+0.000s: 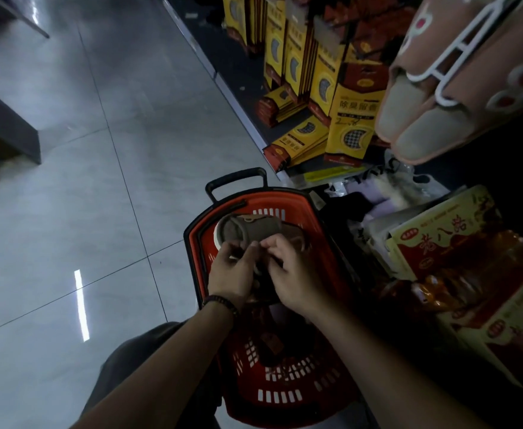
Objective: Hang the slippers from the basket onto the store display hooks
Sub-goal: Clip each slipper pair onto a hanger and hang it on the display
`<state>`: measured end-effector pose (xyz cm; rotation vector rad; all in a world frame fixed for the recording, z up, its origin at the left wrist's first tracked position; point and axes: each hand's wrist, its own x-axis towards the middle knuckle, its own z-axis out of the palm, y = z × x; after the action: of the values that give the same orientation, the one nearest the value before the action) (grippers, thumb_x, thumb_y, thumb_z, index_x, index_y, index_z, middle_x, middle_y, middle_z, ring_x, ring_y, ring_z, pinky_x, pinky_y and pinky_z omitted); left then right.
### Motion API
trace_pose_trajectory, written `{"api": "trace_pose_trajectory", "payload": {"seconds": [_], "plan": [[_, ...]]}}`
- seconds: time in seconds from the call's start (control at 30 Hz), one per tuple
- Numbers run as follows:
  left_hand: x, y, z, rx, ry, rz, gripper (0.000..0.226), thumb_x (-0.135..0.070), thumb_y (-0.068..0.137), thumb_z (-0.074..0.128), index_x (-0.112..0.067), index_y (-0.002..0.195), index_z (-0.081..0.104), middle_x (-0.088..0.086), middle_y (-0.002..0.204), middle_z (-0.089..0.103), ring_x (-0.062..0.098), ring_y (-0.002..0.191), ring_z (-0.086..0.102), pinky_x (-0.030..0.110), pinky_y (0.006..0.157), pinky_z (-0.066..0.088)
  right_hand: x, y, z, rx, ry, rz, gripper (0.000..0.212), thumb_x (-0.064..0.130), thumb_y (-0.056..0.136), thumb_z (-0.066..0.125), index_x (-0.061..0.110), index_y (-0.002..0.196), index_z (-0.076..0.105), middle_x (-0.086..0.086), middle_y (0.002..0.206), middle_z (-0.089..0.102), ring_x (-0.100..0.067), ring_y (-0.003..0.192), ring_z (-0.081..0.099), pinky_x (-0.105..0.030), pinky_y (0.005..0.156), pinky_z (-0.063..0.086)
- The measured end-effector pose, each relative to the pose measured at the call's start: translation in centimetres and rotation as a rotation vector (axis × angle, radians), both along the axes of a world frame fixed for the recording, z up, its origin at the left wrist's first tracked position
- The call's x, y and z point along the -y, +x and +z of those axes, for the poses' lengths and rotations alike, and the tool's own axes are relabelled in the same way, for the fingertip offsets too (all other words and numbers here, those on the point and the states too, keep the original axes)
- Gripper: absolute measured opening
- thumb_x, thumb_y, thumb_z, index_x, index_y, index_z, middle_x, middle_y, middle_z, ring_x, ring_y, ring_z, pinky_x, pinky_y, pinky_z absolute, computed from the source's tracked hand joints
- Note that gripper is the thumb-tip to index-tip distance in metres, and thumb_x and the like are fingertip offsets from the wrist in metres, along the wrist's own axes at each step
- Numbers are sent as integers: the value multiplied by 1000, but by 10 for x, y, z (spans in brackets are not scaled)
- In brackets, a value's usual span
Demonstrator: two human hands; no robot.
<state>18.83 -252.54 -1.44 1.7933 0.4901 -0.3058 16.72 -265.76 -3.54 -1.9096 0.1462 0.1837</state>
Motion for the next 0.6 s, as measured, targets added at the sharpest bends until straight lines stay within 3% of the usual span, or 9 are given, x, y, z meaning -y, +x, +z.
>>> {"api": "trace_pose_trajectory", "payload": {"seconds": [0.13,0.23,0.3,0.37,0.43,0.5,0.6], "plan": [[-6,8,-16,31,64,-49,9,-33,96,69,-26,94,63,3,82,75,14,63,72,31,61,61,1,2,-10,0,7,-18,28,11,100,60,33,118,64,17,104,75,-1,106,70,-34,95,59],[-12,12,-24,69,146,-64,7,-28,96,69,-30,94,63,-5,89,75,11,78,73,34,72,62,10,7,-10,40,86,-112,23,6,99,64,22,114,68,7,99,76,-3,99,74,-23,87,58],[-16,14,-24,70,166,-51,4,-27,97,68,-28,96,64,-5,93,74,12,83,72,29,69,59,21,12,-12,54,43,-275,19,8,97,68,24,107,69,6,101,74,-3,93,72,-19,78,57],[-21,17,-23,69,163,-23,4,-28,98,68,-27,98,65,-3,96,73,13,85,71,23,66,55,34,18,-20,25,-38,-460,19,9,95,71,26,103,66,8,101,70,-4,91,68,-23,79,56],[-24,19,-19,78,163,-11,4,-28,98,67,-25,100,65,-2,96,73,9,83,69,19,64,50,44,21,-30,-121,-47,-550,21,17,95,74,24,112,65,7,105,68,-14,98,68,-36,90,57],[-25,20,-16,82,145,-12,4,-27,99,66,-24,102,65,-3,95,73,7,83,68,17,63,49,47,20,-36,-289,4,-535,27,25,97,72,18,122,67,1,109,66,-22,105,66,-38,95,53],[-26,20,-10,83,122,-28,4,-25,100,66,-23,103,65,-6,90,70,3,81,66,7,55,47,51,17,-38,-314,-1,-486,19,27,101,66,11,107,73,-8,97,71,-28,97,69,-43,92,55]]}}
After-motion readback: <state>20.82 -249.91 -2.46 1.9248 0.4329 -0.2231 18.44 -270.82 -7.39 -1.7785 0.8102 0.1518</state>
